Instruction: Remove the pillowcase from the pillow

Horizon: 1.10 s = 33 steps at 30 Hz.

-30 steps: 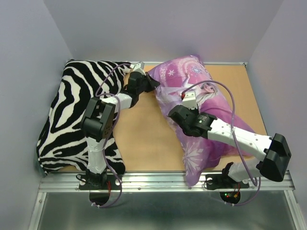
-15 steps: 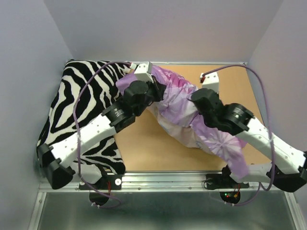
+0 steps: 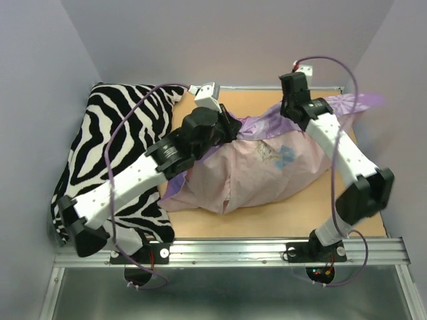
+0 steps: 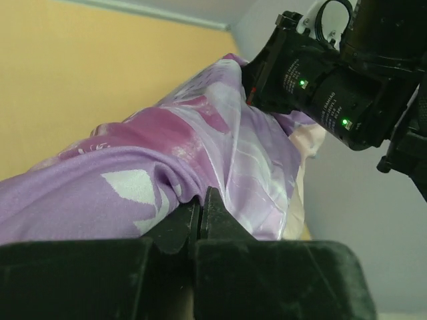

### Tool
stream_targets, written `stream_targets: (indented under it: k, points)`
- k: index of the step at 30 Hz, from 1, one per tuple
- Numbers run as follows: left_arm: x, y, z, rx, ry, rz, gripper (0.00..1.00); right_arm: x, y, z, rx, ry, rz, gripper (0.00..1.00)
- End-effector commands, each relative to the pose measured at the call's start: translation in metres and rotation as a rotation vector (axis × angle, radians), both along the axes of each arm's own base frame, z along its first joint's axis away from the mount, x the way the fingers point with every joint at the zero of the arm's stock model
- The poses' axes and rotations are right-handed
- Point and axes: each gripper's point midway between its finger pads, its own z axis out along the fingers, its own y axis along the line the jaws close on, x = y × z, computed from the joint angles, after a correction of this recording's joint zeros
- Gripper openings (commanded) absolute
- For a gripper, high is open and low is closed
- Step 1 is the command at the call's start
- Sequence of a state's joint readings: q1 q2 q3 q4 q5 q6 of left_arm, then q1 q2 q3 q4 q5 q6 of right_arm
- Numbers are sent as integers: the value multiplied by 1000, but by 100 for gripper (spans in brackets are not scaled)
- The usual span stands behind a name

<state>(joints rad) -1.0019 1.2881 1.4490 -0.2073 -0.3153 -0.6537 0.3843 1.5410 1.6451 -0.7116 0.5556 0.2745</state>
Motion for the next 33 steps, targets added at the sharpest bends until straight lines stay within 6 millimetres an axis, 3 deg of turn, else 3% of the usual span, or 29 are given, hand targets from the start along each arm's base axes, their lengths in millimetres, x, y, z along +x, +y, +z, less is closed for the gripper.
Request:
stream_targets:
  k: [1, 2, 3, 4, 5, 6, 8, 9, 10, 11, 12, 15, 17, 18, 23, 24, 26, 27, 28, 31, 33]
  points:
    - [56, -11, -14, -131, 53, -23, 0, 47, 53, -78, 226, 94, 168, 1]
    - [66, -10, -26, -125, 73, -11, 0, 60, 55, -102, 237, 123, 173, 1]
    - [80, -13, -42, -113, 93, 7, 0, 69, 55, -111, 236, 135, 167, 1]
    - [99, -3, -44, -125, 103, 45, 0, 79, 55, -137, 240, 185, 163, 1]
    - [112, -4, -63, -108, 138, 59, 0, 85, 55, -147, 248, 203, 162, 1]
    - [122, -3, -68, -113, 149, 61, 0, 94, 56, -146, 259, 195, 163, 3]
    - [145, 8, -69, -113, 149, 101, 0, 102, 57, -152, 274, 199, 158, 13]
    - [156, 7, -84, -92, 174, 107, 1, 105, 56, -151, 274, 194, 150, 32]
    - [161, 8, -90, -81, 185, 107, 4, 107, 56, -146, 277, 181, 150, 44]
    - [169, 6, -94, -76, 194, 86, 13, 113, 57, -130, 277, 144, 156, 57]
    - [173, 5, -97, -71, 198, 83, 15, 115, 56, -120, 273, 122, 157, 76]
    - [182, 0, -104, -37, 195, 58, 30, 119, 57, -46, 292, -28, 187, 94]
    - [186, -3, -109, -30, 203, 52, 41, 119, 61, -7, 318, -91, 213, 97]
    - [186, -4, -113, -29, 213, 46, 44, 115, 64, 2, 330, -100, 228, 98]
    - [176, -14, -136, -87, 289, 29, 53, 89, 62, 31, 334, -143, 255, 99]
    - [175, -8, -141, -82, 285, 64, 54, 86, 62, 26, 329, -133, 257, 99]
    - [178, -5, -141, -71, 265, 108, 56, 76, 61, 37, 335, -153, 267, 99]
    - [180, -5, -140, -63, 256, 110, 56, 71, 61, 30, 334, -141, 270, 99]
    - [182, -5, -138, -56, 244, 112, 56, 69, 64, 36, 344, -164, 282, 99]
    - [194, -1, -123, -7, 178, 137, 57, 59, 67, 52, 357, -207, 311, 99]
    - [197, 2, -107, 10, 130, 141, 61, 43, 81, 54, 363, -203, 354, 99]
